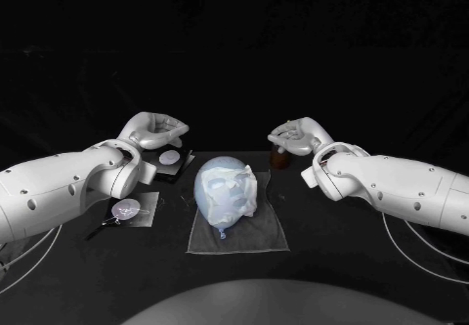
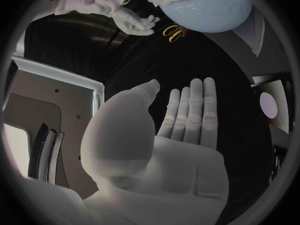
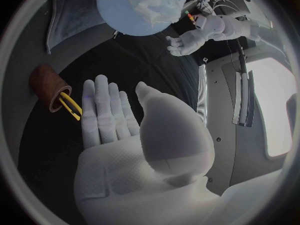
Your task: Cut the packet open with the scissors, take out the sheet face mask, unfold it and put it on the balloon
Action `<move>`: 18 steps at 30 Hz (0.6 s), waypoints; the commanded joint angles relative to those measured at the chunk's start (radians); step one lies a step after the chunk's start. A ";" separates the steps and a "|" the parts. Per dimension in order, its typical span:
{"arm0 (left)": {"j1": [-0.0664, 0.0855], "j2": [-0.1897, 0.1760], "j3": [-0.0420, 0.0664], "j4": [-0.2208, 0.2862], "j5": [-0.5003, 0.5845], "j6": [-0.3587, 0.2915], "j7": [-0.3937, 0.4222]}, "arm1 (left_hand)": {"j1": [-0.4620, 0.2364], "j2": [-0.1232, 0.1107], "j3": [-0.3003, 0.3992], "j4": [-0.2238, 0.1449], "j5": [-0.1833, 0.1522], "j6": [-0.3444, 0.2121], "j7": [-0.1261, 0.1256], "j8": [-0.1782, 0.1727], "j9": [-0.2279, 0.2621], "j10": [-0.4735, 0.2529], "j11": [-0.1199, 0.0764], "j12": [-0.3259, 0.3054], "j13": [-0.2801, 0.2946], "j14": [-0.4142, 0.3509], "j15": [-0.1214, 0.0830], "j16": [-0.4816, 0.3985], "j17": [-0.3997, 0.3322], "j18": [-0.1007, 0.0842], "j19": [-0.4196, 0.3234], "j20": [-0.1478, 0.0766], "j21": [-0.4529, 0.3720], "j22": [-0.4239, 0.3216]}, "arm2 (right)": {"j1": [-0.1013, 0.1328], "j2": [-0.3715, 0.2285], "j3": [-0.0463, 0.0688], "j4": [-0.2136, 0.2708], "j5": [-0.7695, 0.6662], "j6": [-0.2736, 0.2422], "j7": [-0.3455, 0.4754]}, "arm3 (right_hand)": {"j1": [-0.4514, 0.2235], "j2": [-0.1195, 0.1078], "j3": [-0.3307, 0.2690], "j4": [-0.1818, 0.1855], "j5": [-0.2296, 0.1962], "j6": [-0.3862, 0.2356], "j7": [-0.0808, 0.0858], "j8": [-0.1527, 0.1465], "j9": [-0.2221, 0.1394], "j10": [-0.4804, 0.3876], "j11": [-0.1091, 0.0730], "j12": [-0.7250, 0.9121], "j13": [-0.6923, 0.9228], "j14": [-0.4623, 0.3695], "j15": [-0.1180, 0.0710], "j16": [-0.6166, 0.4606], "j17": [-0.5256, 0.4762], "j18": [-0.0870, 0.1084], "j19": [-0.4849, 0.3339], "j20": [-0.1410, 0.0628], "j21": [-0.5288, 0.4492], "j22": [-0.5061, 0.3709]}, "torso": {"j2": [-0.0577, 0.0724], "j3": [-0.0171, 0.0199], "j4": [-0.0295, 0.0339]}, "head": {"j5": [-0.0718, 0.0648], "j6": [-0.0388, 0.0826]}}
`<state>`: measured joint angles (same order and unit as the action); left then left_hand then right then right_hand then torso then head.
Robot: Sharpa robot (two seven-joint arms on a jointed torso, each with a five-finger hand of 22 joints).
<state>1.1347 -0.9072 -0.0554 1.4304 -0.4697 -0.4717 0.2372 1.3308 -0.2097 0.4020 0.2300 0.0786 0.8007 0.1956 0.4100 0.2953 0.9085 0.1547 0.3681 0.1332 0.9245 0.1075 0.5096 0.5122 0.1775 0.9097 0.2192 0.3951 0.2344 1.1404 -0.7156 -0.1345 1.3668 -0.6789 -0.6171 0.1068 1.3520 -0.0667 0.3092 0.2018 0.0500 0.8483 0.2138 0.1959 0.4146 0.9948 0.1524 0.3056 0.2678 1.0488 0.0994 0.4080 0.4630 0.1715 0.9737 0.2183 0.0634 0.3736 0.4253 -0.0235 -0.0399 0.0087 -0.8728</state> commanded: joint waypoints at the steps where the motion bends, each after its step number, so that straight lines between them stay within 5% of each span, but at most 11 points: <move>1: 0.000 0.016 0.001 -0.009 0.188 0.108 0.160 | 0.038 0.014 -0.050 0.028 -0.004 0.010 0.008 -0.015 -0.024 0.018 0.008 -0.054 -0.042 -0.019 0.019 -0.123 -0.053 0.005 -0.047 0.040 -0.125 -0.080 | 0.000 -0.019 0.001 0.011 0.240 0.114 0.172 | 0.021 -0.002 0.024 -0.013 0.000 0.011 0.000 -0.009 -0.008 0.017 -0.005 -0.018 -0.036 0.010 -0.002 -0.025 -0.012 0.013 0.006 0.001 0.001 -0.022 | -0.013 -0.0076 -0.0018 | 0.010 0.000; 6: -0.003 0.041 0.001 -0.032 0.260 0.143 0.209 | 0.078 0.033 -0.091 0.049 -0.002 0.029 0.008 -0.030 -0.046 0.056 0.009 -0.101 -0.067 -0.019 0.028 -0.219 -0.091 0.006 -0.051 0.062 -0.208 -0.136 | -0.001 -0.056 0.001 0.035 0.297 0.207 0.214 | 0.049 -0.011 0.100 -0.050 -0.001 0.064 -0.013 -0.007 -0.018 0.091 -0.021 -0.044 -0.104 0.073 -0.019 -0.049 -0.022 0.015 0.043 -0.014 0.010 -0.055 | -0.030 -0.0129 -0.0040 | 0.021 0.000; 12: -0.010 0.064 0.001 -0.060 0.307 0.156 0.233 | 0.085 0.042 -0.125 0.055 -0.001 0.041 0.006 -0.040 -0.060 0.083 0.006 -0.124 -0.067 0.017 0.022 -0.245 -0.099 0.009 0.017 0.047 -0.212 -0.148 | 0.011 -0.127 0.001 0.085 0.309 0.382 0.154 | 0.024 -0.016 0.128 -0.090 0.004 0.173 -0.078 0.047 0.003 0.271 -0.087 -0.014 -0.109 0.239 -0.082 -0.004 0.016 0.015 0.175 -0.074 0.072 -0.048 | -0.046 -0.0182 -0.0046 | 0.034 0.000; 17: -0.017 0.071 0.001 -0.074 0.323 0.159 0.242 | 0.087 0.049 -0.155 0.056 0.000 0.048 0.004 -0.046 -0.070 0.100 0.001 -0.138 -0.065 0.063 0.012 -0.247 -0.095 0.009 0.100 0.018 -0.194 -0.148 | 0.044 -0.226 -0.001 0.170 0.288 0.573 0.058 | -0.041 -0.035 0.091 -0.100 0.027 0.243 -0.151 0.155 0.086 0.413 -0.157 0.136 0.026 0.445 -0.154 0.210 0.187 0.014 0.345 -0.146 0.170 -0.012 | -0.059 -0.0195 -0.0073 | 0.041 0.000; 18: -0.018 0.071 0.001 -0.075 0.324 0.158 0.243 | 0.088 0.054 -0.167 0.056 0.000 0.059 0.000 -0.044 -0.071 0.120 -0.005 -0.135 -0.062 0.091 0.004 -0.240 -0.088 0.009 0.129 0.007 -0.189 -0.148 | 0.050 -0.244 -0.002 0.187 0.284 0.600 0.041 | -0.074 -0.036 0.096 -0.096 0.043 0.201 -0.167 0.251 0.187 0.402 -0.173 0.513 0.456 0.446 -0.171 0.545 0.512 0.007 0.368 -0.170 0.203 0.008 | -0.060 -0.0191 -0.0077 | 0.043 0.000</move>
<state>1.1172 -0.8386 -0.0561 1.3567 -0.1898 -0.3454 0.4338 1.4175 -0.1592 0.2397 0.2860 0.0786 0.8535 0.1963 0.3674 0.2250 1.0225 0.1507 0.2345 0.0687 1.0059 0.1145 0.2644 0.4211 0.1772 1.0281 0.2310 0.2038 0.0869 1.1866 -0.9508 -0.1361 1.5376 -0.4028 -0.2069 0.2195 1.3150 -0.0998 0.4041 0.1022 0.0761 1.0864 0.0688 0.3523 0.5028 1.3995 -0.0035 0.4714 0.3297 1.4566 -0.0509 0.6377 0.6709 0.1685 1.3133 0.0716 0.2328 0.3618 0.3742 -0.0415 -0.0456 0.0470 -0.8728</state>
